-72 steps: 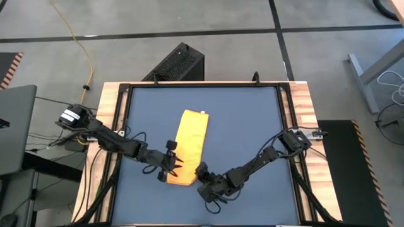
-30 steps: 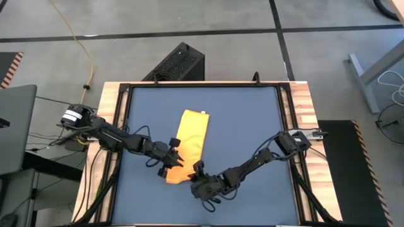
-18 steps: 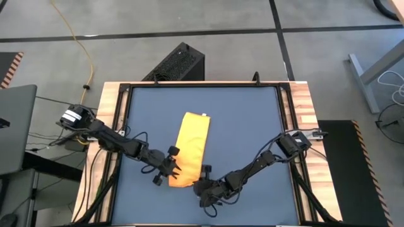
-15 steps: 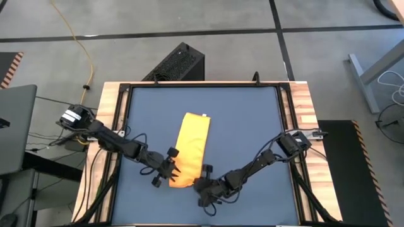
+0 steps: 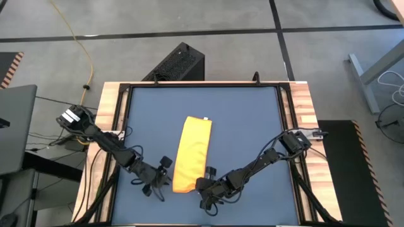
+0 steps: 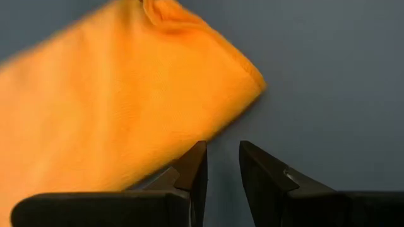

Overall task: Roll towel
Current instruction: Roll the yellow microfiber cloth

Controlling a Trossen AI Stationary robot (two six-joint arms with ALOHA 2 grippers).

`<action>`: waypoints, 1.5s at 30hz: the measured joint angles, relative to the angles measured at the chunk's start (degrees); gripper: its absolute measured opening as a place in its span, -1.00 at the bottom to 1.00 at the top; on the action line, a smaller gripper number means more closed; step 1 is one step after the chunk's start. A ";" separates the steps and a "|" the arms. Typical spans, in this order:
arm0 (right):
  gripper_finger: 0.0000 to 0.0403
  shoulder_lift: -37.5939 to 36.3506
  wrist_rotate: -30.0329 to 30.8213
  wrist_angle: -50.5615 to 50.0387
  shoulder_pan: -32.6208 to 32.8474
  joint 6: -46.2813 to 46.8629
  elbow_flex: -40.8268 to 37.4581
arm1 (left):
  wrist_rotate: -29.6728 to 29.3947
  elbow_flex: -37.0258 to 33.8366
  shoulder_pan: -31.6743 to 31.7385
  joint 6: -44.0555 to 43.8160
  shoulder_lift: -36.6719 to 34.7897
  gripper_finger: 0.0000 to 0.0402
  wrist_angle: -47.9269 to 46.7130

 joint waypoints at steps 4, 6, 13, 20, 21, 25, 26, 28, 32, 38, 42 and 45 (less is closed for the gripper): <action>-0.89 -0.02 -0.41 -0.05 -0.41 1.82 0.00 | -6.33 0.00 -2.94 6.65 0.01 -0.56 1.60; -0.89 -0.02 -0.41 -0.09 -0.41 2.24 0.00 | -6.99 0.00 -3.99 7.80 0.02 -0.53 2.78; -0.89 -0.02 -0.34 -0.16 -0.55 2.27 0.00 | -6.34 0.00 -6.66 9.92 3.67 -0.31 8.18; -0.89 -0.04 -0.32 -0.16 -0.67 2.27 0.00 | -13.36 0.41 -6.67 9.90 11.58 -0.10 18.18; -0.89 -0.07 -0.32 -0.22 -0.68 2.27 0.00 | -13.09 0.70 -6.77 9.84 12.08 -0.09 18.03; -0.89 -0.13 -0.30 -0.91 -0.70 2.27 0.00 | -10.04 2.41 -7.37 9.84 13.19 -0.08 17.58; -0.89 -0.13 -0.30 -1.03 -0.70 2.27 0.00 | -9.98 2.76 -7.45 10.08 13.33 -0.08 17.18; -0.89 -0.13 -0.30 -1.11 -0.74 2.27 0.00 | -9.76 3.07 -7.43 10.32 13.33 -0.09 16.37; -0.89 -0.13 -0.38 -1.16 -0.74 2.27 0.00 | -9.75 3.15 -7.17 9.68 13.33 -0.20 15.92; -0.89 -0.13 -1.02 -1.23 -0.76 2.27 0.02 | -9.33 3.15 -6.00 9.47 13.33 -0.51 15.54; -0.87 -0.13 -1.91 -1.32 -0.78 1.94 0.02 | -9.23 3.15 -5.38 7.26 13.35 -0.84 14.69; -0.81 -0.28 -3.89 -1.71 -0.87 1.76 0.07 | -9.29 3.15 -5.06 4.60 13.35 -0.97 14.71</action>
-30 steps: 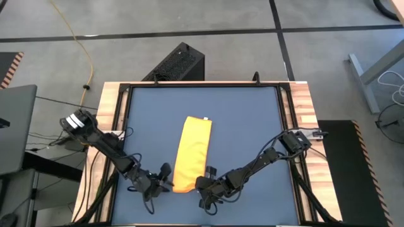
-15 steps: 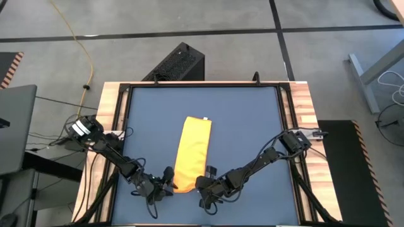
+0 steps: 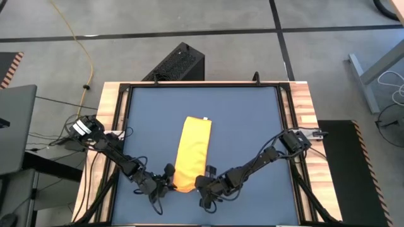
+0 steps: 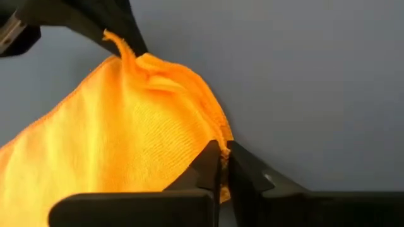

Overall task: Roll towel
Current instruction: Roll the yellow microfiber cloth

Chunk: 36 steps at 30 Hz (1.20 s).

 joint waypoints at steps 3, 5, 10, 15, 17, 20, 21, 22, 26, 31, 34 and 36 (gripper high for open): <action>-0.72 -0.87 -0.93 -2.30 0.06 -0.01 -0.01 | -0.02 0.45 0.02 -1.58 -0.04 -0.99 -0.23; -0.65 -1.68 -0.91 -4.23 0.37 -0.43 -0.05 | 0.11 1.02 0.05 -2.08 -0.14 -0.99 -0.10; -0.42 -3.45 -0.53 -6.61 1.68 -2.97 -0.11 | 0.63 2.00 0.17 -4.13 -0.36 -1.00 -2.35; -0.12 -3.50 3.15 -7.24 3.71 -5.41 -0.11 | 0.95 2.84 0.36 -6.68 -0.80 -1.00 -3.95; -0.01 -3.50 6.85 -6.95 4.54 -7.19 -0.11 | 1.28 2.96 0.37 -7.66 -1.45 -1.00 -5.00; 0.10 -3.50 10.63 -6.68 5.32 -9.43 -0.11 | 2.42 3.17 0.44 -8.87 -3.04 -1.00 -5.93; 0.12 -3.50 10.88 -6.46 5.48 -9.95 -0.11 | 2.43 3.17 0.50 -9.15 -4.00 -1.00 -6.36; 0.13 -3.50 11.08 -6.16 5.57 -10.02 -0.11 | 2.27 3.17 0.68 -9.48 -5.13 -1.00 -7.12; 0.13 -2.80 13.54 -2.67 5.24 -10.61 -0.11 | 0.35 3.17 2.10 -11.45 -10.11 -1.00 -10.95; 0.12 -2.41 17.06 4.35 4.57 -12.09 -0.02 | 0.00 3.19 4.97 -14.08 -13.95 -1.00 -14.88; 0.12 -2.28 18.47 3.59 4.38 -11.48 -0.07 | -0.02 3.19 6.67 -16.16 -14.67 -1.00 -15.92; 0.12 -2.28 19.91 4.04 3.98 -10.61 -0.07 | 0.02 3.19 7.82 -17.31 -14.67 -1.00 -15.93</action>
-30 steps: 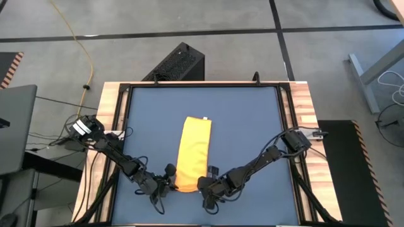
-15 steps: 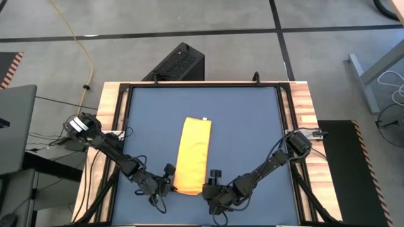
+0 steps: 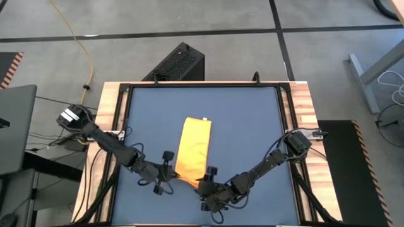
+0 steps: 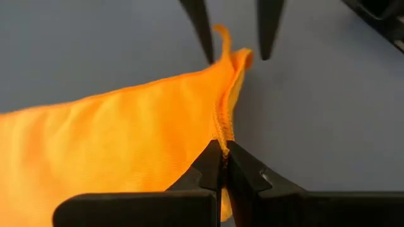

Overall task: Roll towel
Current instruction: Roll the yellow microfiber cloth

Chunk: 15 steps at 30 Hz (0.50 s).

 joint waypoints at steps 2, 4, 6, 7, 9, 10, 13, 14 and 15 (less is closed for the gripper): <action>0.12 0.00 0.87 0.89 -0.72 0.37 0.00 | 0.56 0.00 1.04 -0.63 0.02 -1.00 0.03; 0.12 0.00 0.88 1.52 -1.71 0.33 0.00 | 1.27 0.00 1.82 -0.89 0.02 -1.00 0.03; 0.12 0.00 0.88 1.92 -2.75 0.46 0.00 | 1.96 0.00 2.34 -1.00 0.02 -1.00 0.09; 0.12 0.00 0.89 2.39 -3.20 0.47 0.00 | 2.20 0.00 2.51 -1.01 0.02 -1.00 0.13; 0.12 0.00 0.86 2.95 -4.07 0.51 0.04 | 2.49 0.00 2.81 -1.01 0.02 -1.00 0.11; 0.12 0.00 0.72 2.51 -4.47 0.51 0.32 | 2.47 0.00 2.85 -1.01 0.02 -1.00 0.11; 0.12 0.02 -1.15 0.52 -4.96 0.52 1.37 | 2.45 0.00 2.85 -1.00 0.02 -1.00 0.13; 0.12 0.02 -1.91 -0.26 -5.08 0.54 1.60 | 2.47 0.00 2.85 -0.99 0.02 -1.00 0.13; 0.11 0.02 -2.19 -1.25 -5.09 0.56 1.83 | 2.49 0.00 2.85 -0.99 0.02 -1.00 0.11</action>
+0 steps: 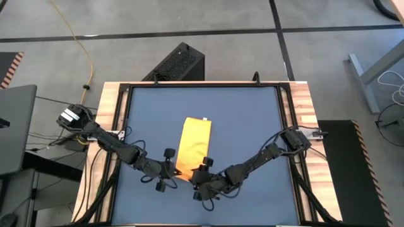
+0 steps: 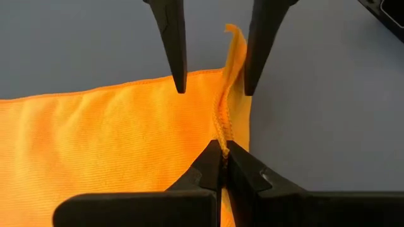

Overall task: Roll towel
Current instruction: Roll the yellow microfiber cloth

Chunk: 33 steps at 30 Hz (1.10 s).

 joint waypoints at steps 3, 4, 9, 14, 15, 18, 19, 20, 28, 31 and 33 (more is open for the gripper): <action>0.08 0.02 -0.21 -3.52 0.17 0.05 0.65 | 0.02 0.00 -0.01 0.00 0.02 -1.00 -0.02; 0.06 0.02 -0.28 -4.76 0.33 0.31 0.97 | 0.02 0.00 0.00 0.00 0.02 -1.00 -0.07; -0.09 0.04 -2.05 -9.73 0.74 2.99 1.43 | 0.04 0.00 0.00 -0.10 0.02 -1.00 -0.34; -0.23 0.04 -6.07 -10.84 0.98 3.16 1.43 | 0.09 0.00 -0.02 -0.33 0.02 -1.00 -0.63; -0.25 0.04 -6.80 -11.15 0.98 3.26 1.43 | 0.15 0.00 -0.02 -0.41 0.02 -1.00 -0.63; -0.31 0.04 -8.29 -12.23 0.98 4.47 1.43 | 0.17 0.00 -0.02 -0.42 0.02 -1.00 -0.66; -0.32 0.04 -8.88 -12.74 0.98 4.63 1.43 | 0.17 0.00 -0.02 -0.42 0.02 -1.00 -0.66; -0.34 0.04 -9.19 -13.22 0.98 4.69 1.43 | 0.17 0.00 -0.02 -0.42 0.04 -1.00 -0.68; -0.38 0.04 -12.44 -13.82 0.98 5.09 1.52 | 1.42 -0.02 -0.02 -0.42 0.04 -1.00 -0.74; -0.39 0.04 -14.46 -16.41 0.98 5.02 3.37 | 1.43 -0.02 -0.02 -0.42 0.04 -1.00 -0.74; -0.40 0.04 -15.38 -18.39 1.00 4.94 4.95 | 1.42 -0.03 -0.02 -0.42 0.04 -1.00 -0.77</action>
